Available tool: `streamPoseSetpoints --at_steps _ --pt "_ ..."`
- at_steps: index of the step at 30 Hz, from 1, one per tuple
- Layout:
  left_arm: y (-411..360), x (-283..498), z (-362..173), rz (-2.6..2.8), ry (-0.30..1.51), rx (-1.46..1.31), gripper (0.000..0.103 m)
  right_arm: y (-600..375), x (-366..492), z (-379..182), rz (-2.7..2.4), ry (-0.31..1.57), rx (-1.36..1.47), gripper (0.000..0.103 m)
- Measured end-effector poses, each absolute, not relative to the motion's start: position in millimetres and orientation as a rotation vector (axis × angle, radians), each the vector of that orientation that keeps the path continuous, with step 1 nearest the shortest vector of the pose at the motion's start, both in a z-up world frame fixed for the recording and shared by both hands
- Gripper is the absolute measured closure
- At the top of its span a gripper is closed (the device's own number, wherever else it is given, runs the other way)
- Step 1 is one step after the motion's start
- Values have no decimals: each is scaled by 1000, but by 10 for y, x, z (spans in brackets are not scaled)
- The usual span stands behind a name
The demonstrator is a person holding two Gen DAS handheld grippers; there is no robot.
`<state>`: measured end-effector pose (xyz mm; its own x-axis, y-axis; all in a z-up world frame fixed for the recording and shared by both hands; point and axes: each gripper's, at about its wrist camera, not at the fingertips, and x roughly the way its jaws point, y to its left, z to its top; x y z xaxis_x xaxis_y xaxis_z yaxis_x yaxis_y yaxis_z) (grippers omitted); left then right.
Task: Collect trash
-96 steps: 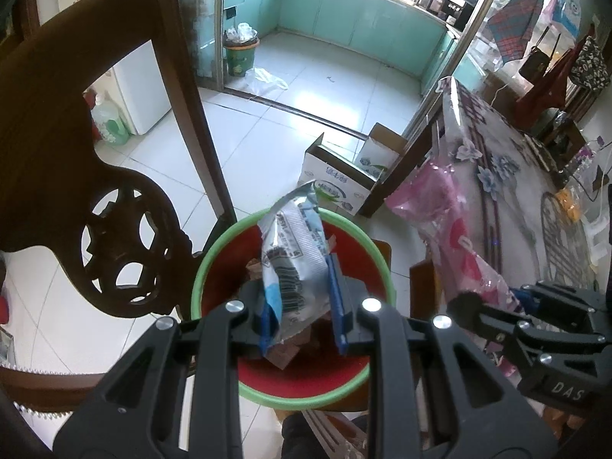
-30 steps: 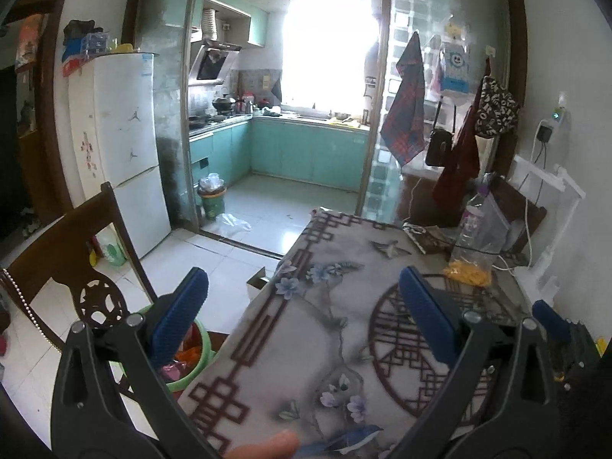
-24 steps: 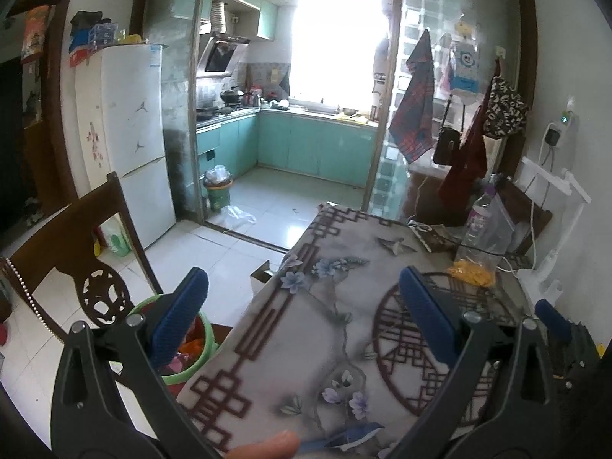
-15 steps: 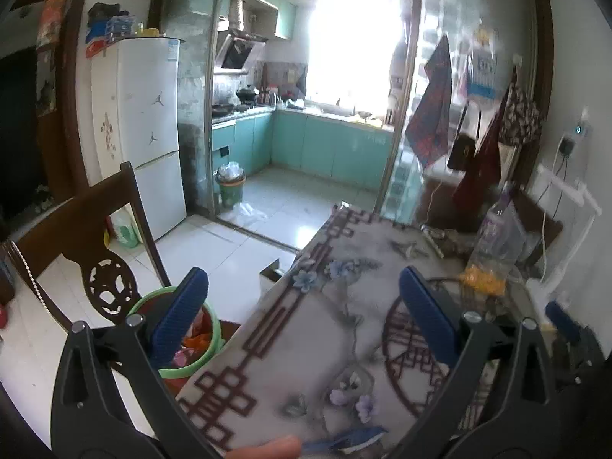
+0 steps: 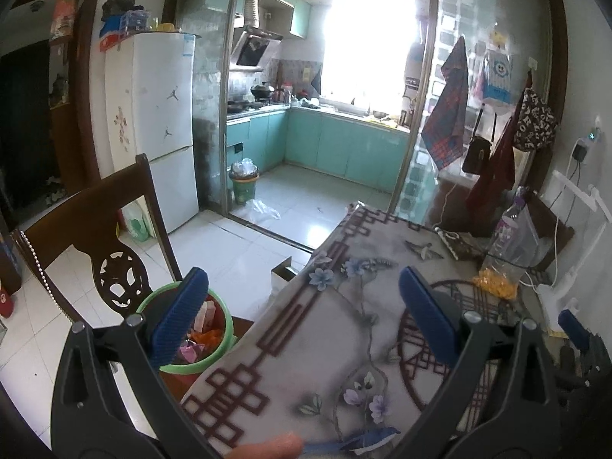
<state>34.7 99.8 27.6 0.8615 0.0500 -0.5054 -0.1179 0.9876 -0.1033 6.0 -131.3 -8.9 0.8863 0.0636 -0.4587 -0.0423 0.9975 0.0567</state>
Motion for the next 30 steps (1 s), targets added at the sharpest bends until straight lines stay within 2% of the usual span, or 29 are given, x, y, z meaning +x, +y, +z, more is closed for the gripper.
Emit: streamPoseSetpoints --at_steps 30 --pt "800 636 94 90 591 -103 5 -1623 290 -139 8 504 45 7"
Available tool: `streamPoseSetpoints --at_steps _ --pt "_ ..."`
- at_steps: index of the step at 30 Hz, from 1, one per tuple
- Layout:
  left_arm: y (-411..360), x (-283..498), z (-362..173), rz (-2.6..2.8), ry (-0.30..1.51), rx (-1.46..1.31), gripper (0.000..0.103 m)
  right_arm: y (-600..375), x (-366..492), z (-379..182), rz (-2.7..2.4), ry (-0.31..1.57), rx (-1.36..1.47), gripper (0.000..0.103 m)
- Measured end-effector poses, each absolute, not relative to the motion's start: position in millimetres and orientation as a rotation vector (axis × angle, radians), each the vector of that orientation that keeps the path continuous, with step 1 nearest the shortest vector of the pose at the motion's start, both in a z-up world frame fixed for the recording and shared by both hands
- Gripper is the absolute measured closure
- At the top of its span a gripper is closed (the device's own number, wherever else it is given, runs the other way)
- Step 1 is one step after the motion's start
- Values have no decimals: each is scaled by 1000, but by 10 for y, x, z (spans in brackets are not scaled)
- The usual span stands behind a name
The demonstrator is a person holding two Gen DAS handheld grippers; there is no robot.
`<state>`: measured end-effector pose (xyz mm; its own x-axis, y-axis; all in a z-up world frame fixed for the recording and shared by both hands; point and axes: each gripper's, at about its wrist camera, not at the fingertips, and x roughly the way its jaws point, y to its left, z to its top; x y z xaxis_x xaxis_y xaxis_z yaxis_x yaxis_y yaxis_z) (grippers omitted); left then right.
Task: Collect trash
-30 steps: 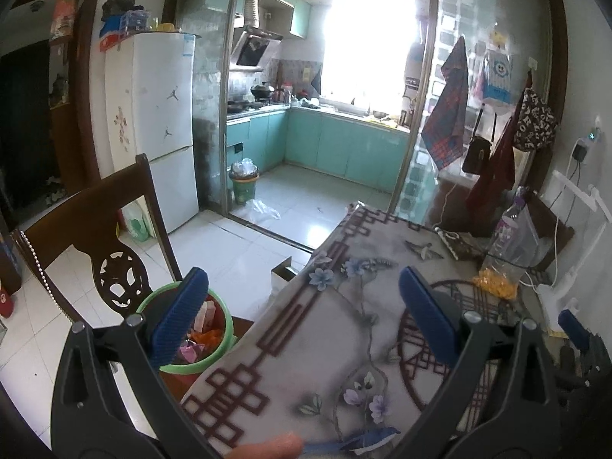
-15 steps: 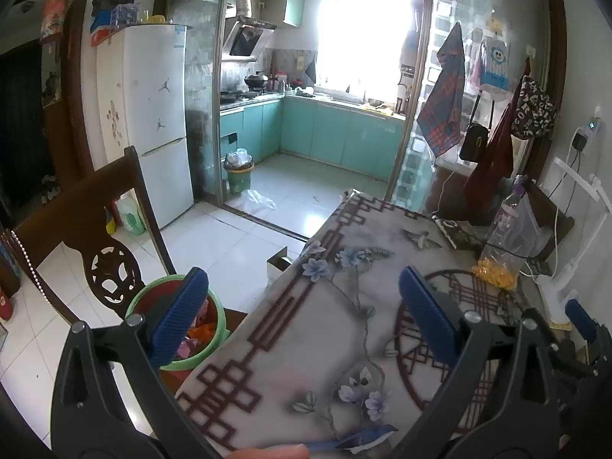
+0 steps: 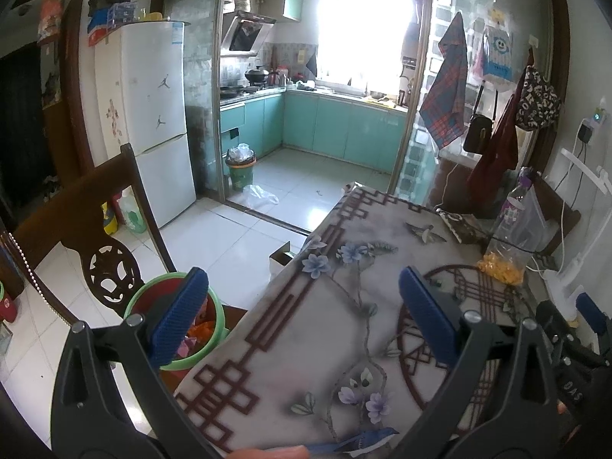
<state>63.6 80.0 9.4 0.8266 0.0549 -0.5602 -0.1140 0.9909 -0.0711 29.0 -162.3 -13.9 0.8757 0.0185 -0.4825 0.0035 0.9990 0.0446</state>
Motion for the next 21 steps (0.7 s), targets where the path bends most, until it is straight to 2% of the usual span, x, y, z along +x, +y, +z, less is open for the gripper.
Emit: streamPoseSetpoints --at_steps 21 --pt "712 708 37 58 613 -93 5 -1673 322 -233 0 532 47 7"
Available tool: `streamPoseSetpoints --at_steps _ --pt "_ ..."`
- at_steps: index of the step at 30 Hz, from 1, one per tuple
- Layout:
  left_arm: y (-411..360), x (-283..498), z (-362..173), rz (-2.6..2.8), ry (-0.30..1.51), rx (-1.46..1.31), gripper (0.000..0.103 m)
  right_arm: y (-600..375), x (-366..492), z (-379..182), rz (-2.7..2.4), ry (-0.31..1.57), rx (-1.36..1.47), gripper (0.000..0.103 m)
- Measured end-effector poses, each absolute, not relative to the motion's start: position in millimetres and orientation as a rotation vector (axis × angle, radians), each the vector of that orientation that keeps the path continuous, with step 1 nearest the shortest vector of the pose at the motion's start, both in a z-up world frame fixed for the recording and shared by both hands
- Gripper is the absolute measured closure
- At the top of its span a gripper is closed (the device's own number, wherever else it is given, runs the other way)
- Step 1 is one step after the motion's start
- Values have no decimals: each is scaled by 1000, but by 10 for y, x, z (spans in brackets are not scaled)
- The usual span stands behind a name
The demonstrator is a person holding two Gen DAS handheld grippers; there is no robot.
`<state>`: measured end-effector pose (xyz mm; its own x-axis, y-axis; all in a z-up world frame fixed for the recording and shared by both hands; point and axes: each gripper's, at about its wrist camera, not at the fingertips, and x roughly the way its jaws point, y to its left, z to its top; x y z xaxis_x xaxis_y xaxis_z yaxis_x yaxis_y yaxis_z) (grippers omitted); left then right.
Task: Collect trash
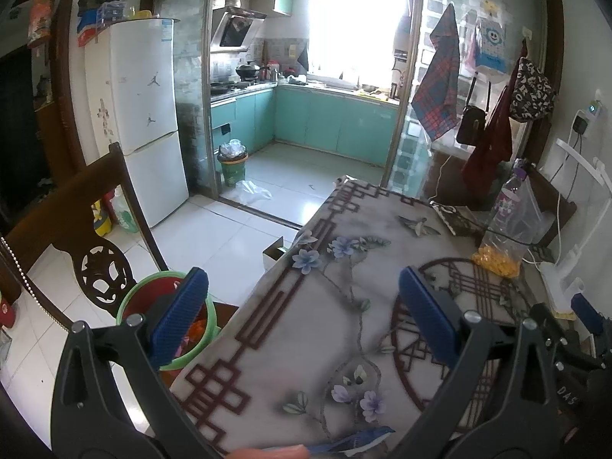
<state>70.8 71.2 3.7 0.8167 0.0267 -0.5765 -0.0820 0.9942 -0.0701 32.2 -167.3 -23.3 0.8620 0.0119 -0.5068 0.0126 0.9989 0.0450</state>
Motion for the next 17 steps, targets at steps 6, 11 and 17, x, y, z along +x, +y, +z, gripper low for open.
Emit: streamPoseSetpoints --at_steps 6,11,17 --pt "650 768 -5 48 625 -67 5 -1710 357 -281 -14 547 54 7" --pt "417 926 -380 7 647 34 5 -1932 461 -593 -61 638 76 7" --pt "70 1267 -1455 -117 820 128 5 -2647 473 -1654 -250 839 58 7"
